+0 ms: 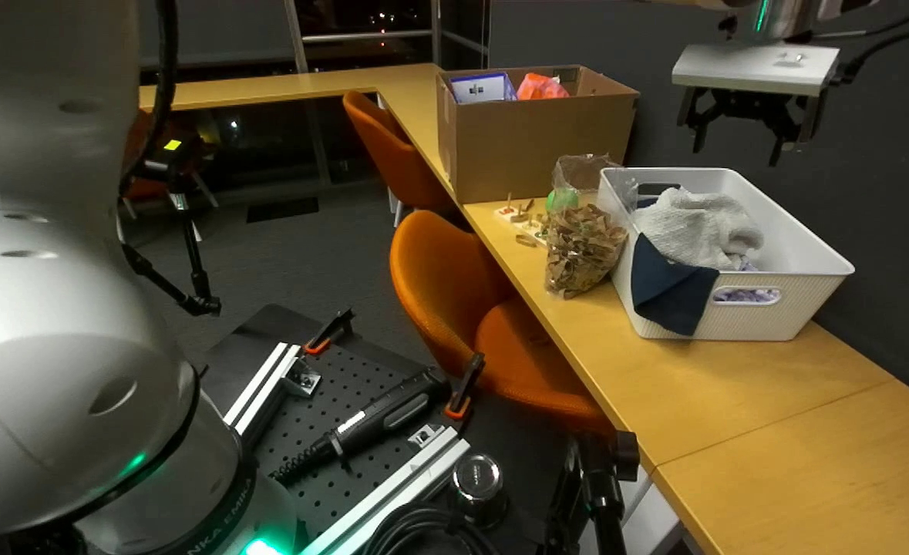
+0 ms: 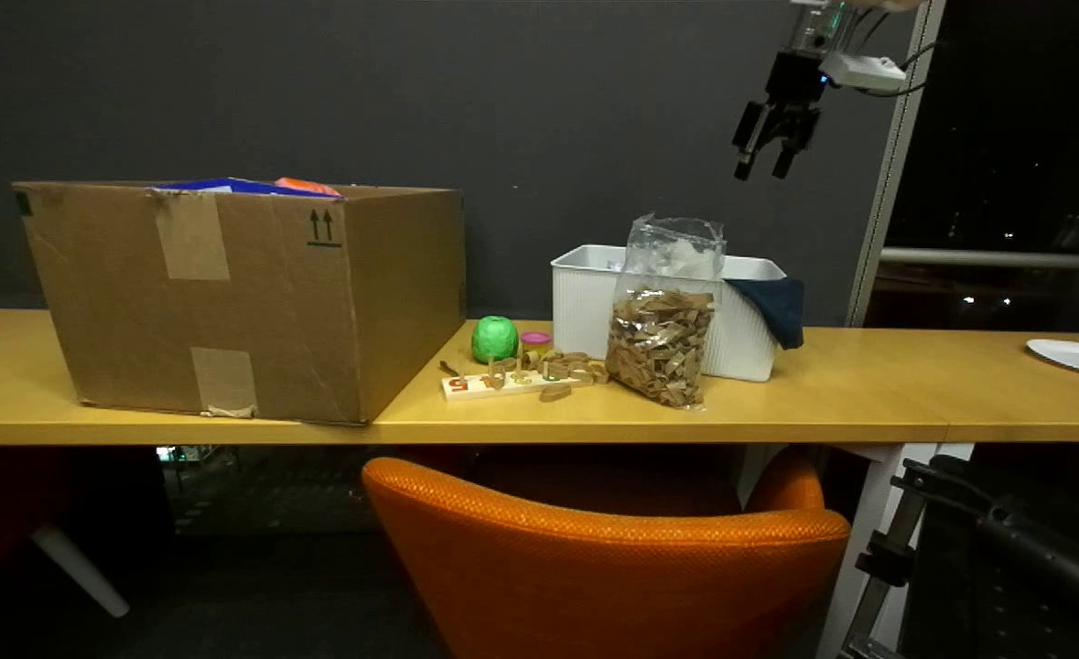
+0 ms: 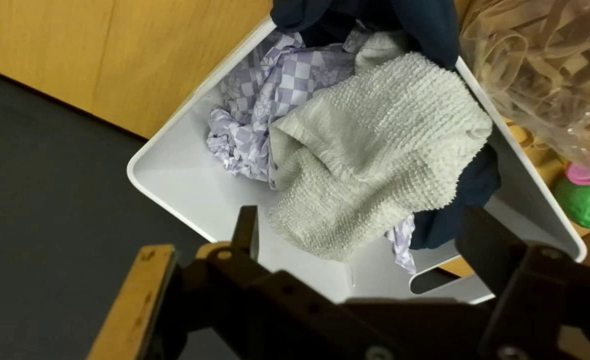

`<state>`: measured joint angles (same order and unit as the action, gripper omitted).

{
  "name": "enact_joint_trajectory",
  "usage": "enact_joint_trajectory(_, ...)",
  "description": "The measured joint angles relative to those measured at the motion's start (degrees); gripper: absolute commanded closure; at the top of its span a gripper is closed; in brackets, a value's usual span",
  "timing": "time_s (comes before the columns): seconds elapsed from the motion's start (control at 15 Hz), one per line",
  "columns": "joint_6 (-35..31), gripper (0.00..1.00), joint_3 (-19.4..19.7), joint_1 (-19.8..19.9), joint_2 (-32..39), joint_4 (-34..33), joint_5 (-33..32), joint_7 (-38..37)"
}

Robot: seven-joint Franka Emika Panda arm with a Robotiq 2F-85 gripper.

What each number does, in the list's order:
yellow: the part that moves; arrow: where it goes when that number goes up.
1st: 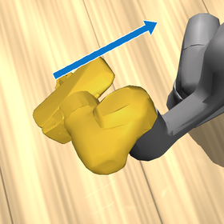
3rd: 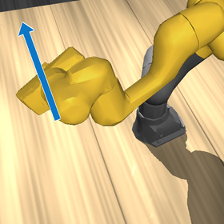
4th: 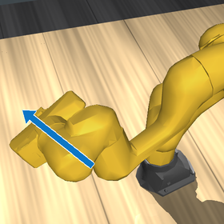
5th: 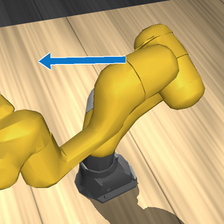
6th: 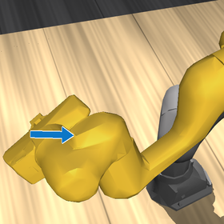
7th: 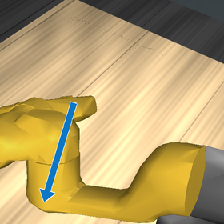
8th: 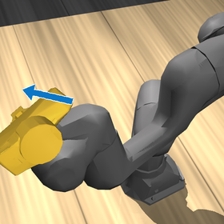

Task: Take the white towel and the other two pieces of clothing out of the basket and put it on the backrest of the chair

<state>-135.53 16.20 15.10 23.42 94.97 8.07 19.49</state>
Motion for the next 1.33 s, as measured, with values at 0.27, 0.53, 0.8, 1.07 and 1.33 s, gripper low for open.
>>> enact_joint_trajectory(0.27, 7.3, 0.00, -2.3, 2.8, 9.5, -11.2, -0.1, -4.9)
enact_joint_trajectory(0.53, 16.4, 0.00, -3.1, 3.9, 16.1, -19.6, -0.3, -9.3)
enact_joint_trajectory(0.8, 20.1, 0.00, -3.7, 4.1, 20.8, -24.9, -0.3, -12.6)
enact_joint_trajectory(1.07, 21.0, 0.00, -4.9, 4.8, 24.1, -29.8, -0.2, -14.8)
enact_joint_trajectory(1.33, 24.3, 0.26, -5.2, 5.1, 27.3, -34.3, -0.2, -17.1)
